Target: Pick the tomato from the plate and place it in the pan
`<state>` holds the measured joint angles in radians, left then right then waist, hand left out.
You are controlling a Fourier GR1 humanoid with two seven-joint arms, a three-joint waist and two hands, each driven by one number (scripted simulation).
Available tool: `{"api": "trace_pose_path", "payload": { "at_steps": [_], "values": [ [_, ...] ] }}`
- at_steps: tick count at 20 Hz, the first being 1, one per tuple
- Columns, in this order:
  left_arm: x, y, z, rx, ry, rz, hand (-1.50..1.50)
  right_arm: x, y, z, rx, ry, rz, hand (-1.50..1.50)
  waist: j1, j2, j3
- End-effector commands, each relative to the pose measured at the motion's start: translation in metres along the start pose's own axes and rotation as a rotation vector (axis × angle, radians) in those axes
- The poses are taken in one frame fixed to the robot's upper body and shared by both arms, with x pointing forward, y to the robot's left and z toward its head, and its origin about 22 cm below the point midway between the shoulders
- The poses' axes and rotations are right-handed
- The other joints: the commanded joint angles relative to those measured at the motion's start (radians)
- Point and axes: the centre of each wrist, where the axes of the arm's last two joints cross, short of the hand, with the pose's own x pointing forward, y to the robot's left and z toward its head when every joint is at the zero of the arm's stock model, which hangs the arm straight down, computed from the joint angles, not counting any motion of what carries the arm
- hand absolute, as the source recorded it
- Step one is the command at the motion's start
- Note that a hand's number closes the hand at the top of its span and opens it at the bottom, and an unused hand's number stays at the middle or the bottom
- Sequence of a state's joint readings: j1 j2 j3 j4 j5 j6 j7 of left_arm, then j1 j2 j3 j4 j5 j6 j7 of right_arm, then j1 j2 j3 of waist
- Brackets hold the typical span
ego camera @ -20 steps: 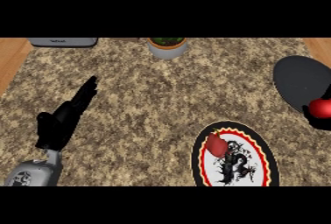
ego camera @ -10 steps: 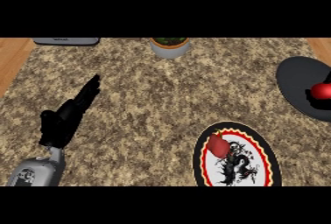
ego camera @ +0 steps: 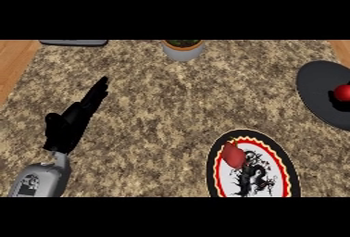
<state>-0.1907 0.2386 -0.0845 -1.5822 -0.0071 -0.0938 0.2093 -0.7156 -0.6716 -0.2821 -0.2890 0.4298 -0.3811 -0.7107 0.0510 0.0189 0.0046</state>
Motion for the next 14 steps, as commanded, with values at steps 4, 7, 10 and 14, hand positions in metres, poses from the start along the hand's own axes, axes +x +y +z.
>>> {"api": "trace_pose_path", "payload": {
  "at_steps": [4,7,10,14],
  "values": [
    [0.009,-0.024,-0.004,-0.033,-0.034,-0.007,0.00,-0.012,-0.011,0.002,0.227,0.291,0.089,-1.50,0.033,0.012,0.001],
    [0.013,0.000,-0.007,-0.028,-0.039,-0.007,0.00,-0.010,-0.006,0.003,0.232,0.273,-0.014,-1.50,0.040,0.022,0.005],
    [0.011,-0.015,-0.006,-0.042,-0.041,0.011,0.00,-0.005,0.001,0.001,0.189,0.233,-0.105,-1.50,0.040,0.022,0.007],
    [0.000,-0.009,-0.006,-0.023,-0.031,-0.002,0.00,0.006,-0.002,-0.014,0.107,0.205,-0.326,-1.50,0.033,0.025,0.007]
  ]
}}
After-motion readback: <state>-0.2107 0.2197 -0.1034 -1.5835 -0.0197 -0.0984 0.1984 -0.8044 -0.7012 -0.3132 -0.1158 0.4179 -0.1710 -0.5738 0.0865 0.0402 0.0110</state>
